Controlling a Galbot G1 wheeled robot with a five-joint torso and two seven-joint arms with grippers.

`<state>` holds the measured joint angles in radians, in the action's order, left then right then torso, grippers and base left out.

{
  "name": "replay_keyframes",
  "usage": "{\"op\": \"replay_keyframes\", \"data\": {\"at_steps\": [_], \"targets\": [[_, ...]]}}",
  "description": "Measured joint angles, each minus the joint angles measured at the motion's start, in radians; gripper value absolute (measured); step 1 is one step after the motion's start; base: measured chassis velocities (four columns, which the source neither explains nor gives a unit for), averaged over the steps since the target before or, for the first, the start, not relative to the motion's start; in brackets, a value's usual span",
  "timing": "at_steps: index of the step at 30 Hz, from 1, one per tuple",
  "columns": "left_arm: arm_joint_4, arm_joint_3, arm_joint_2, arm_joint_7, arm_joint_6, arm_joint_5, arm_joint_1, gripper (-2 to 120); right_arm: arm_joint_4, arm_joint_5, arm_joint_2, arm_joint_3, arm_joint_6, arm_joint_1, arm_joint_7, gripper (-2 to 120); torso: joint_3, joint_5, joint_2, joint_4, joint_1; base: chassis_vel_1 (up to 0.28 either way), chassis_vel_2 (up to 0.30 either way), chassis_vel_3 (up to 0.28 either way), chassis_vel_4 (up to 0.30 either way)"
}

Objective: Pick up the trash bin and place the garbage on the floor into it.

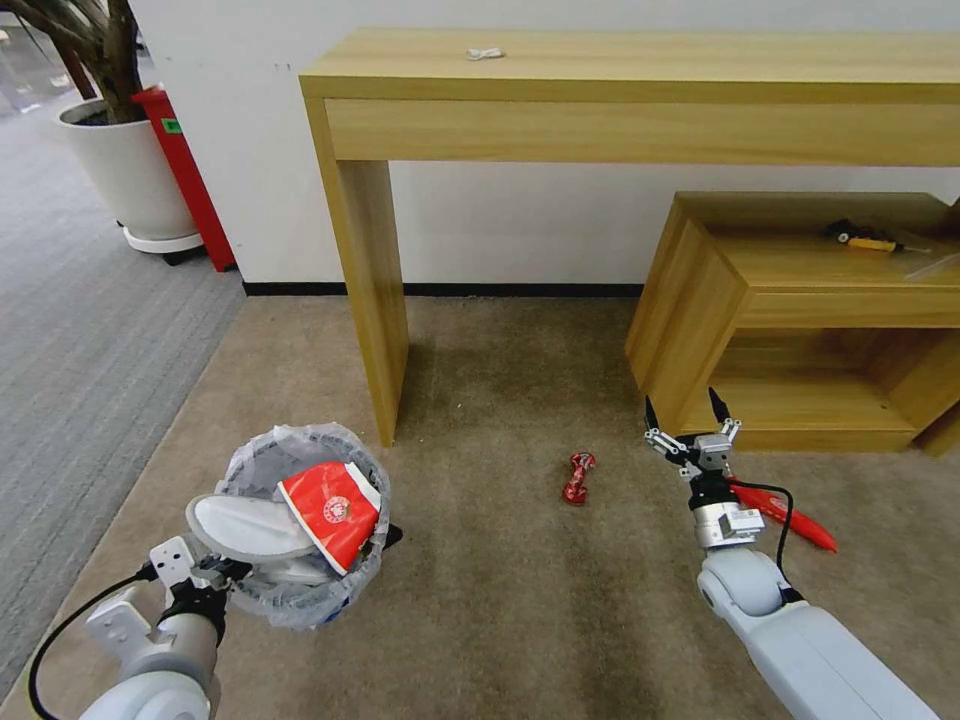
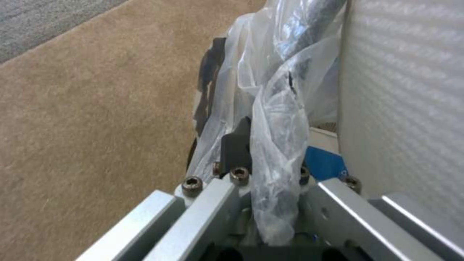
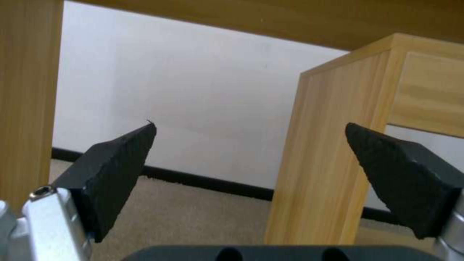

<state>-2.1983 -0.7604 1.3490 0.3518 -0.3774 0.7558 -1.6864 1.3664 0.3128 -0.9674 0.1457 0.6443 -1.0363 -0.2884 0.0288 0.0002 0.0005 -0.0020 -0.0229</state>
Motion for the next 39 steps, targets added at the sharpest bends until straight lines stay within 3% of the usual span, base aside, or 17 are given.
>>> {"op": "replay_keyframes", "data": {"at_steps": [9, 14, 16, 23, 27, 31, 39], "targets": [[0.002, -0.009, -0.013, 0.003, -0.002, 0.016, 0.011, 0, 0.016, 0.109, 0.004, -0.043, -0.019, -0.020, -0.002, 100, 0.000, 0.0002, 0.000, 0.0001, 0.000, -0.027, 0.031, 0.030, -0.032], [0.011, -0.023, -0.027, 0.007, -0.004, 0.034, 0.016, 0, 0.012, 0.348, 0.031, -0.154, -0.124, -0.030, -0.033, 100, 0.000, 0.0002, 0.000, 0.0000, 0.000, 0.000, 0.000, 0.000, 0.000], [0.017, -0.020, -0.023, 0.007, -0.004, 0.033, 0.016, 0, 0.006, 0.382, 0.031, -0.170, -0.147, -0.031, -0.037, 100, 0.000, 0.0001, 0.000, 0.0001, 0.000, 0.000, 0.000, 0.000, 0.000], [0.035, -0.015, -0.016, 0.008, -0.004, 0.028, 0.016, 0, -0.121, 0.398, 0.025, -0.247, -0.158, -0.019, -0.033, 100, 0.000, 0.0004, 0.000, -0.0002, 0.000, 0.000, 0.000, 0.000, 0.000], [0.041, -0.009, -0.010, 0.011, -0.004, 0.026, 0.019, 0, -0.200, 0.451, 0.019, -0.346, -0.169, 0.039, -0.043, 100, 0.000, 0.0003, 0.000, 0.0002, 0.000, 0.000, 0.000, 0.000, 0.000], [0.041, -0.005, -0.004, 0.012, -0.004, 0.025, 0.018, 0, -0.223, 0.479, 0.012, -0.378, -0.169, 0.060, -0.034, 100, 0.000, -0.0002, 0.000, 0.0000, 0.000, 0.000, 0.000, 0.000, 0.000], [0.035, 0.000, 0.013, 0.013, -0.003, 0.016, 0.004, 0, -0.320, 0.560, -0.084, -0.443, -0.183, 0.140, -0.020, 95, 0.000, -0.0005, 0.000, 0.0000, 0.000, 0.000, 0.000, 0.000, 0.000]]}}
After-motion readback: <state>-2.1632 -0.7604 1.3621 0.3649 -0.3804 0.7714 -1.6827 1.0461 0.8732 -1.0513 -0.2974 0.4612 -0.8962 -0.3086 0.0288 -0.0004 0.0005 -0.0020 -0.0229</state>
